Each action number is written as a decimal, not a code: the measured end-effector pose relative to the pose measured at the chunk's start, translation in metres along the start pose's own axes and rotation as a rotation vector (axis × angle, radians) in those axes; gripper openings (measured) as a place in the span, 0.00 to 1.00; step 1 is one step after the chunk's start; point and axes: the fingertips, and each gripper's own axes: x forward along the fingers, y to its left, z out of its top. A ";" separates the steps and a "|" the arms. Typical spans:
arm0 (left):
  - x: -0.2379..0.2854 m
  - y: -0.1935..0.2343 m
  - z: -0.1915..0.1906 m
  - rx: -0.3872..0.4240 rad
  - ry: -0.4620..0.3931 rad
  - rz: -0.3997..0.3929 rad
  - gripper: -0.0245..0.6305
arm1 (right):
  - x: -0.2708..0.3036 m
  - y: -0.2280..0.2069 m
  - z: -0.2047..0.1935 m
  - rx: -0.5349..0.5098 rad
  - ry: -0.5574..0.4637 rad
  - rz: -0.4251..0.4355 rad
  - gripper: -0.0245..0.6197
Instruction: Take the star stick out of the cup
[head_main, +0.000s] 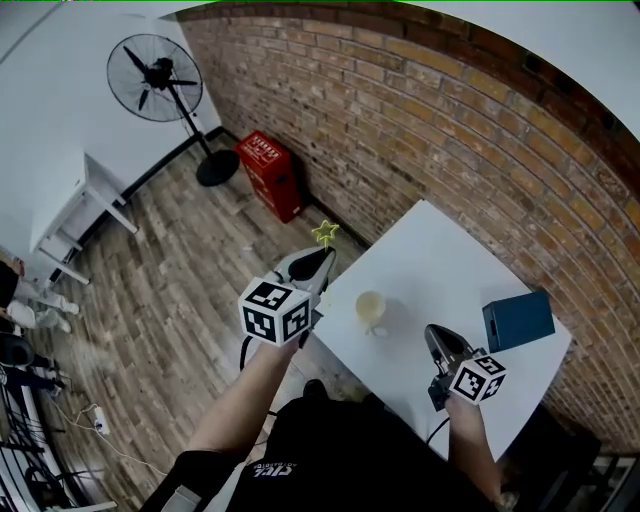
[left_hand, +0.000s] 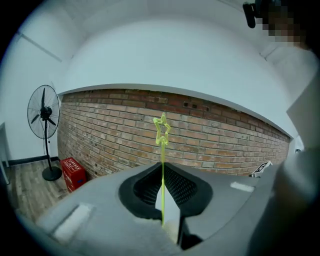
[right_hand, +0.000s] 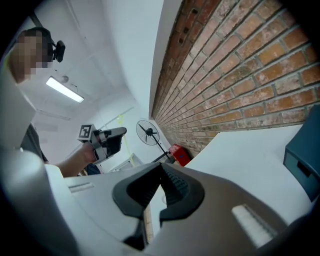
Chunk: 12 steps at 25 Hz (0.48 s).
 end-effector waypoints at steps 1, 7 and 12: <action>-0.009 0.007 0.004 0.004 -0.010 0.009 0.07 | 0.000 0.002 0.004 -0.002 -0.010 -0.009 0.04; -0.064 0.052 0.006 -0.011 -0.060 0.087 0.07 | 0.018 0.017 0.032 -0.067 -0.074 -0.032 0.04; -0.094 0.091 -0.008 -0.055 -0.069 0.149 0.07 | 0.035 0.040 0.046 -0.133 -0.110 -0.010 0.04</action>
